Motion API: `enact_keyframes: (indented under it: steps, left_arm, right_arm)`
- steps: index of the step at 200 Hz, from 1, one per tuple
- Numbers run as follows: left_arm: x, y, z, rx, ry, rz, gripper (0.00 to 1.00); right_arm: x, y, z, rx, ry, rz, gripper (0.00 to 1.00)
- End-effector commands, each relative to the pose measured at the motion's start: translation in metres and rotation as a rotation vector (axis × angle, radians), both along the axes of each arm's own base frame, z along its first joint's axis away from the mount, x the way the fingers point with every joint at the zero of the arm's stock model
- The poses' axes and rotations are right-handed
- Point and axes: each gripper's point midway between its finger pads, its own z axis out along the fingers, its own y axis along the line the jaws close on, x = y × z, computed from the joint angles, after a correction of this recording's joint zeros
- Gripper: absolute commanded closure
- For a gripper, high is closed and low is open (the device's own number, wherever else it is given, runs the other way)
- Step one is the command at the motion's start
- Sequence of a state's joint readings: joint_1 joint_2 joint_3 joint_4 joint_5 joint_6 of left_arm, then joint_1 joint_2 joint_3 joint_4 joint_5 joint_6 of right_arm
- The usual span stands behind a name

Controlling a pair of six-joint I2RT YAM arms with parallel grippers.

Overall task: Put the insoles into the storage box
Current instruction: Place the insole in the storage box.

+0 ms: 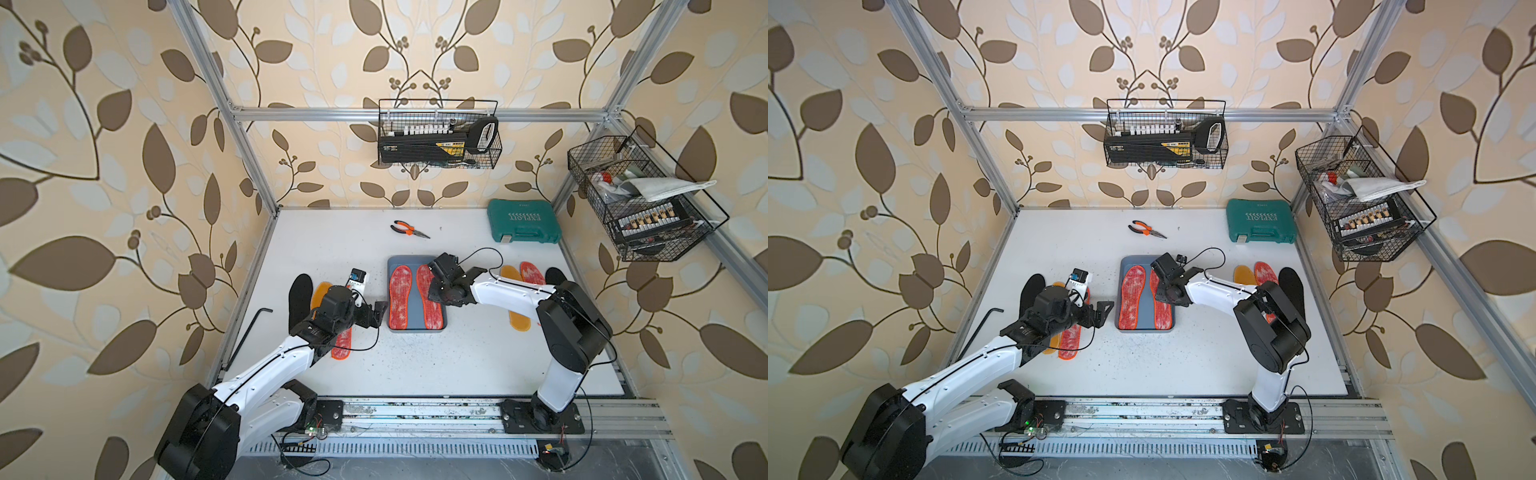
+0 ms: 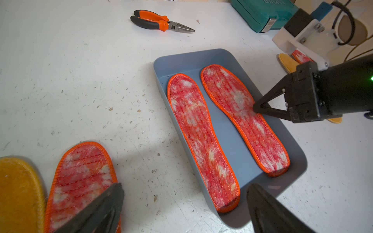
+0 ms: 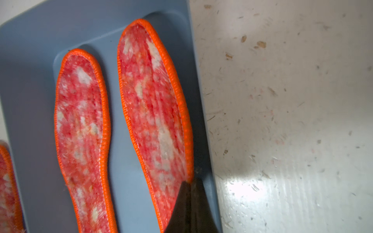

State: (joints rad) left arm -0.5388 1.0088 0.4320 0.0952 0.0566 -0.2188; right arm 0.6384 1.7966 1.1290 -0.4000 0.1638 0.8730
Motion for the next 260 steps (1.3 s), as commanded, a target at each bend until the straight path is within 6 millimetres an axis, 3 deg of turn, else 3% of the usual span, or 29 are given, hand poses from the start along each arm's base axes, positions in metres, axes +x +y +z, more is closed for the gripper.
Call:
enact_keyframes:
  steps: [1, 20, 80, 164, 215, 238, 260]
  left_arm:
    - [0.006, -0.006, 0.021, -0.034, -0.042, 0.002, 0.01]
    - [0.005, -0.006, 0.022, -0.034, -0.042, 0.002, 0.01]
    - [0.005, -0.007, 0.023, -0.041, -0.046, 0.0, 0.01]
    - [0.005, -0.006, 0.023, -0.038, -0.043, 0.001, 0.01]
    - [0.006, -0.003, 0.024, -0.037, -0.052, 0.019, 0.01]
    - [0.007, 0.004, 0.023, -0.019, -0.05, 0.058, 0.01]
    - [0.008, 0.016, 0.022, -0.027, -0.037, 0.125, 0.01]
  right_arm:
    - [0.005, 0.008, 0.006, 0.014, 0.002, 0.033, 1.0]
    - [0.005, 0.006, 0.007, 0.013, -0.004, 0.027, 0.95]
    - [0.002, -0.004, 0.014, -0.009, -0.028, -0.004, 0.95]
    - [-0.001, -0.005, 0.022, 0.0, -0.036, 0.001, 0.82]
    - [0.0, -0.008, 0.071, -0.005, -0.184, 0.072, 0.79]
    - [-0.003, -0.019, 0.095, -0.044, -0.281, 0.134, 0.62]
    - [-0.011, -0.033, 0.11, -0.094, -0.37, 0.188, 0.53]
